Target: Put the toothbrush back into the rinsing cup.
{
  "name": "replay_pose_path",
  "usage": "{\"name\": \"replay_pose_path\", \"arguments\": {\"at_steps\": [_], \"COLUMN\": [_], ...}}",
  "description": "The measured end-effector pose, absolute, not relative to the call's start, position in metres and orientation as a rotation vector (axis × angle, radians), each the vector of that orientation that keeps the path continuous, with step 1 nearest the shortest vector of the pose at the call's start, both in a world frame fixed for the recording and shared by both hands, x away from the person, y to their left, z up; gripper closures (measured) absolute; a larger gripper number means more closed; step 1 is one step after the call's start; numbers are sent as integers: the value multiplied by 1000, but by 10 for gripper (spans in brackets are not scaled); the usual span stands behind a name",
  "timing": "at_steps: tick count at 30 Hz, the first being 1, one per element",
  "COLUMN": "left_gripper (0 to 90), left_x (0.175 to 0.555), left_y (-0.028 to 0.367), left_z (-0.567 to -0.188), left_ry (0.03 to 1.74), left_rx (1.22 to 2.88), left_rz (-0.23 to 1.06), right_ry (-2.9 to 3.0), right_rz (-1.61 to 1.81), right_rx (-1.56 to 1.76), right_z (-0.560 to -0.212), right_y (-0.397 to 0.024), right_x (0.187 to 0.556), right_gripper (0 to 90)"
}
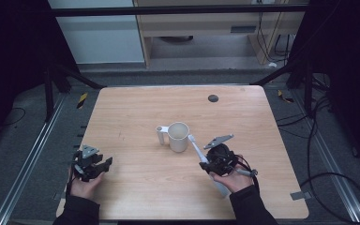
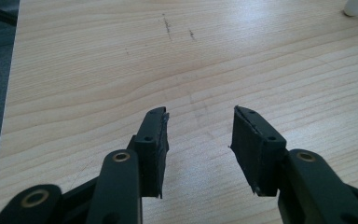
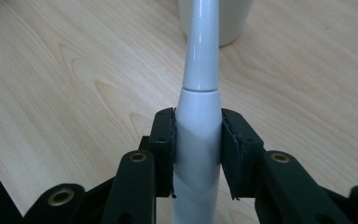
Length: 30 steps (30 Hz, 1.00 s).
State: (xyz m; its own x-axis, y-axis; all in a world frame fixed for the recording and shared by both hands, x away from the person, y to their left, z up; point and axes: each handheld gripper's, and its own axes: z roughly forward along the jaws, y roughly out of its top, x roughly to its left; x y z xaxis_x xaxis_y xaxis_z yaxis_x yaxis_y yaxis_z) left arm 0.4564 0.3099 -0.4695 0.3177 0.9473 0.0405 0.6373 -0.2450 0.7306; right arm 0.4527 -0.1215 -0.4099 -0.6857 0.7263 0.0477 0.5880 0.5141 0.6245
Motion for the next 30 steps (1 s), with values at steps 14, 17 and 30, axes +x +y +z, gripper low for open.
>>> {"name": "replay_pose_path", "arguments": {"at_steps": [14,17,30], "left_gripper": [547,547,547], "left_x": [456,455,456], "left_y": [310,310,310], "left_z": [-469,-468,-468], "left_ry": [1390,1390,1390], "left_rx": [1968,1966,1964], "left_rz": [664,666,668], "right_ry": [2189,2112,1825], "right_rz": [1264,1309,1489], "right_rx": [1157,1151,1128], "right_z": [-383,-378,-358], "right_y": [-140,-139,-127], "right_x": [452,454,468], "right_gripper": [676,675,676]}}
